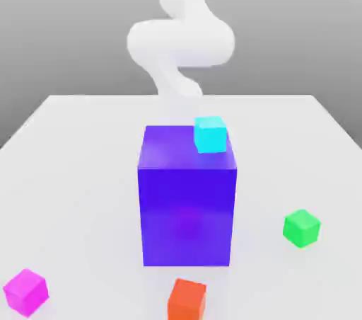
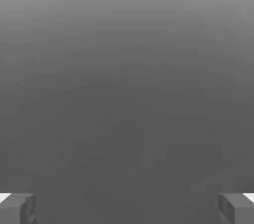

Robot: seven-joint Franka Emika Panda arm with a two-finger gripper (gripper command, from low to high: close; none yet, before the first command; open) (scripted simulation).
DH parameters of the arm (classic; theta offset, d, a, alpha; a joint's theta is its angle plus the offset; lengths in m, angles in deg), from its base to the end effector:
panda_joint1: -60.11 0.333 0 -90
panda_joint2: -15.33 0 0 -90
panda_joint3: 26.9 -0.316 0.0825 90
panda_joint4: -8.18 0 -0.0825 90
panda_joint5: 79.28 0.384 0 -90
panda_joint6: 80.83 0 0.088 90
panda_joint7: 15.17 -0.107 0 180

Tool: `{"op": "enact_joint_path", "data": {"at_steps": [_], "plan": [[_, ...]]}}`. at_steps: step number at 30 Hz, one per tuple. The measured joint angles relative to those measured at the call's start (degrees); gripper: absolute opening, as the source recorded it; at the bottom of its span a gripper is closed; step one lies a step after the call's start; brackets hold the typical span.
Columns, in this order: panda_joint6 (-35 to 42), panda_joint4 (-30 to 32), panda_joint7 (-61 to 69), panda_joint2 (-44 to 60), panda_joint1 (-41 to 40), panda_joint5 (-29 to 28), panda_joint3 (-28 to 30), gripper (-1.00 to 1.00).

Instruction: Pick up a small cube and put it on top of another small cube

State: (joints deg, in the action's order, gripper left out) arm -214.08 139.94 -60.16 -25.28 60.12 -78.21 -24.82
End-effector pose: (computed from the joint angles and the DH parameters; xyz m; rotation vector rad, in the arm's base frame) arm 0.3793 -0.0183 0.6808 -2.4523 1.0794 -0.9366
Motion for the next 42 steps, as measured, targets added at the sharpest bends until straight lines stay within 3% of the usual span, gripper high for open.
{"op": "enact_joint_path", "data": {"at_steps": [17,29,33,34,42], "plan": [[-9.97,-0.19,7.53,35.67,-2.72,9.73,12.36,0.0],[-17.43,-0.13,10.25,59.89,-9.7,12.88,15.69,0.0],[-22.8,-1.64,12.62,68.15,-12.75,16.01,12.92,0.0],[-24.29,-2.12,13.33,70.17,-13.63,16.98,11.85,-1.0],[-23.63,-1.9,13.09,69.31,-13.22,16.59,12.39,-1.0]]}}
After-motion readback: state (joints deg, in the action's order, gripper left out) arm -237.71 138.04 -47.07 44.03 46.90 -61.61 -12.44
